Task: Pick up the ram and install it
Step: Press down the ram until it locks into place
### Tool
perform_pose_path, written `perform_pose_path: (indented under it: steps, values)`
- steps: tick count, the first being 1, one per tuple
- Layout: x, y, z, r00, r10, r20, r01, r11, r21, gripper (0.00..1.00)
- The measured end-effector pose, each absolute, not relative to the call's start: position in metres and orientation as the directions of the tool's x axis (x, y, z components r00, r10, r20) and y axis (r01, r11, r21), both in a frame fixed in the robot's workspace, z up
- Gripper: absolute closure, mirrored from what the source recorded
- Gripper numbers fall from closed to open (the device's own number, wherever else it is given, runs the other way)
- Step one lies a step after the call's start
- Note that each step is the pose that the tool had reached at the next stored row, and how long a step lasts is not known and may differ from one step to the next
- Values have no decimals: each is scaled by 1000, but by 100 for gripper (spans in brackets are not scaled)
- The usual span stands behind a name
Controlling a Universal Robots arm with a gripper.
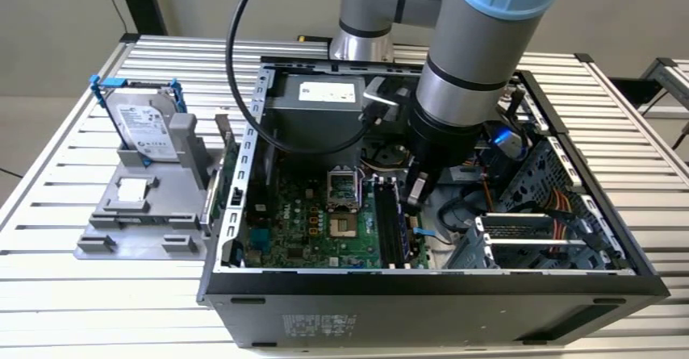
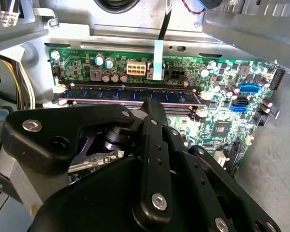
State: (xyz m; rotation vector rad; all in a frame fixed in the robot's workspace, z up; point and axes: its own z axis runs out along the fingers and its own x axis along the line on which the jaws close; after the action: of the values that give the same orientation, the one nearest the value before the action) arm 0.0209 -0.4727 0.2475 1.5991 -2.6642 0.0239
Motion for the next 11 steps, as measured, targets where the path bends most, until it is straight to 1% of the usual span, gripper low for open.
perform_pose_path:
  steps: [11]
  values:
    - [21,-473,247,-413,-910,37,-911,413,5,100]
